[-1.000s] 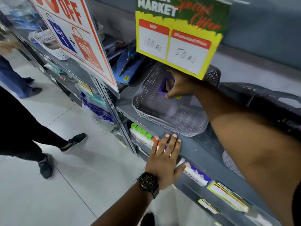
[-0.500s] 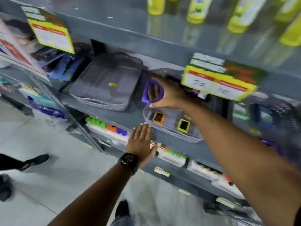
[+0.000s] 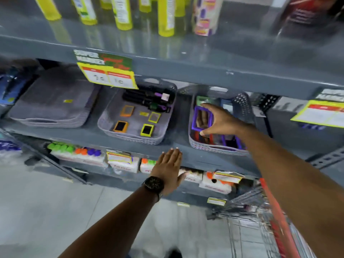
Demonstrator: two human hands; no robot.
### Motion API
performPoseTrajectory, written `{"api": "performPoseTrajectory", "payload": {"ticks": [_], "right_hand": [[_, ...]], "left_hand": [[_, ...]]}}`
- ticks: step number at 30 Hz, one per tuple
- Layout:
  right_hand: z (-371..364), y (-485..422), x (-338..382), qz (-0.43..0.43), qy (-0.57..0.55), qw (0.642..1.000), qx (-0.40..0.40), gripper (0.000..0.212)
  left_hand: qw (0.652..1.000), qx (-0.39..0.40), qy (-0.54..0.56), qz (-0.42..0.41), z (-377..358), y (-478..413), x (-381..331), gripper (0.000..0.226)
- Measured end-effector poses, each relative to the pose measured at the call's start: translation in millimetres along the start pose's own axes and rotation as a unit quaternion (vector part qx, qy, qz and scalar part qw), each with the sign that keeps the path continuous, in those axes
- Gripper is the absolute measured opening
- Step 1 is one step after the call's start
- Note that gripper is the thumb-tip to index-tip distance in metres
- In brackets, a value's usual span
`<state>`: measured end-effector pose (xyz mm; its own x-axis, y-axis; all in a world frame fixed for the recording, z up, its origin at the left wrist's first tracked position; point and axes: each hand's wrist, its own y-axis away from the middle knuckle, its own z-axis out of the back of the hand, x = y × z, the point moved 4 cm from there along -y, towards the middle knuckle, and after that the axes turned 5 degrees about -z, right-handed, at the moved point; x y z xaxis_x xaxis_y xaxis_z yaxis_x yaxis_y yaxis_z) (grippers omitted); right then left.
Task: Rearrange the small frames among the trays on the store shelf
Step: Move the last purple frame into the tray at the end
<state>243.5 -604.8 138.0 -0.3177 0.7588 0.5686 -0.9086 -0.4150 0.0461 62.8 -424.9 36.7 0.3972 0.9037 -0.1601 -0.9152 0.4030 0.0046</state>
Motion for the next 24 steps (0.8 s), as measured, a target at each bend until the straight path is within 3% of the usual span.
{"api": "performPoseTrajectory", "payload": {"ticks": [3,6,13,20,24], "right_hand": [[22,17,-42,-0.049,0.034,0.998,0.037,0.093],[30,30,-72,-0.089,0.075,0.99,0.078,0.108],[28,38,-97,-0.132,0.127,0.971,0.154,0.115],[18,41,-103,-0.113,0.139,0.966,0.188,0.117],[28,38,-97,-0.142,0.094,0.973,0.152,0.124]], "left_hand": [[1.0,0.026,-0.003,-0.01,-9,-19,-21,0.077],[0.999,0.042,-0.005,-0.022,-16,-33,-33,0.078],[0.998,0.049,-0.025,-0.029,-24,-43,-36,0.079],[0.998,0.053,-0.024,-0.033,-25,-41,-35,0.078],[0.999,0.038,-0.011,-0.027,-17,-33,-29,0.077]]}}
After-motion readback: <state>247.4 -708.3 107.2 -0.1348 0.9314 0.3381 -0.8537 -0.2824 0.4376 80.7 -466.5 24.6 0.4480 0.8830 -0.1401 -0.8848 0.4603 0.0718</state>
